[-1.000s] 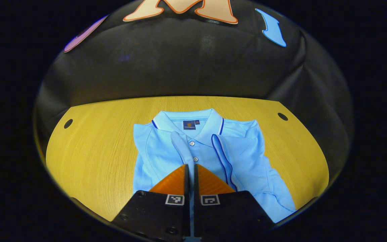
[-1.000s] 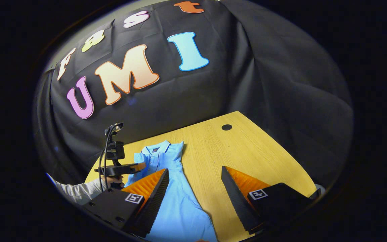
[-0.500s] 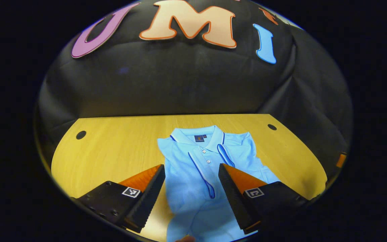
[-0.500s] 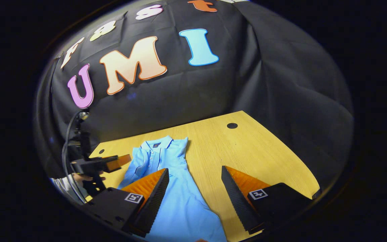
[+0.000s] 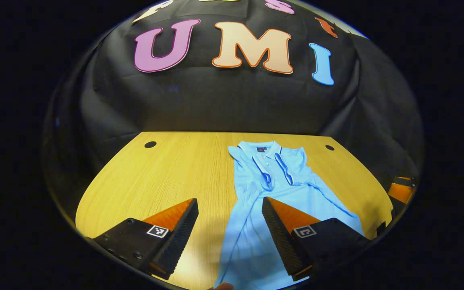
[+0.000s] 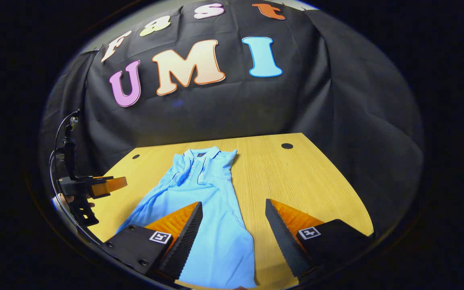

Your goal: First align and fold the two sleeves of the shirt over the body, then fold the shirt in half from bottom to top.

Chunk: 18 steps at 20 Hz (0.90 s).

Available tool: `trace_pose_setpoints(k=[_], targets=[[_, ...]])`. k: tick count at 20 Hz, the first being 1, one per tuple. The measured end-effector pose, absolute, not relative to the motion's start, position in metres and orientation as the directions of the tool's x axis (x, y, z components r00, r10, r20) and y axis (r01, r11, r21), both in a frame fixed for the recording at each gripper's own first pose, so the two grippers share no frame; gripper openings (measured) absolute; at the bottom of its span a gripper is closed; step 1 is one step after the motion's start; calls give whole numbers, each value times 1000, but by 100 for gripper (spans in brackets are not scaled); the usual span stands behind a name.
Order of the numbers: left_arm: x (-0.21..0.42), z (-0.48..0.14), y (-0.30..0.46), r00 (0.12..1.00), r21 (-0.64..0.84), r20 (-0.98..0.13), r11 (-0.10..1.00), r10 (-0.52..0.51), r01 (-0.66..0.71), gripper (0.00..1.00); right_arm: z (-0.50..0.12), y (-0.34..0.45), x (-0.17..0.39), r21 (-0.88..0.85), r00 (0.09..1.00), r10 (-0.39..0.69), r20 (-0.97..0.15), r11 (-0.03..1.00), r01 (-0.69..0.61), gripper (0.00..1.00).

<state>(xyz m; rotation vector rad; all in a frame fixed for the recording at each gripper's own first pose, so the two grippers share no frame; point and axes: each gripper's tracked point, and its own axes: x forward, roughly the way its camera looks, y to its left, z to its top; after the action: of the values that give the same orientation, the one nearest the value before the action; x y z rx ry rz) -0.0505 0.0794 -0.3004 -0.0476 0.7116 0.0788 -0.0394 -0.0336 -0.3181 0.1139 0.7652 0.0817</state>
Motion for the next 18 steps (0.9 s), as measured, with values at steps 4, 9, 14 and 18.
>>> trace_pose_setpoints(k=[4, 9, 14, 18], targets=[[-111, -309, 63, 722, 4, -689, 997, 62, -82, 96, -330, -41, -77, 133, 690, 134, -711, 990, -55, 98], [-175, -336, 52, 662, 33, -746, 997, 72, -71, 96, -365, -53, -122, 67, 637, 104, -764, 994, -82, 98], [-220, -364, 58, 598, 53, -796, 994, 98, -92, 96, -399, -53, -160, 53, 565, 81, -821, 996, -66, 99], [-238, -384, 64, 560, 61, -819, 990, 121, -124, 96, -415, -43, -177, 59, 527, 95, -845, 995, -85, 94]])
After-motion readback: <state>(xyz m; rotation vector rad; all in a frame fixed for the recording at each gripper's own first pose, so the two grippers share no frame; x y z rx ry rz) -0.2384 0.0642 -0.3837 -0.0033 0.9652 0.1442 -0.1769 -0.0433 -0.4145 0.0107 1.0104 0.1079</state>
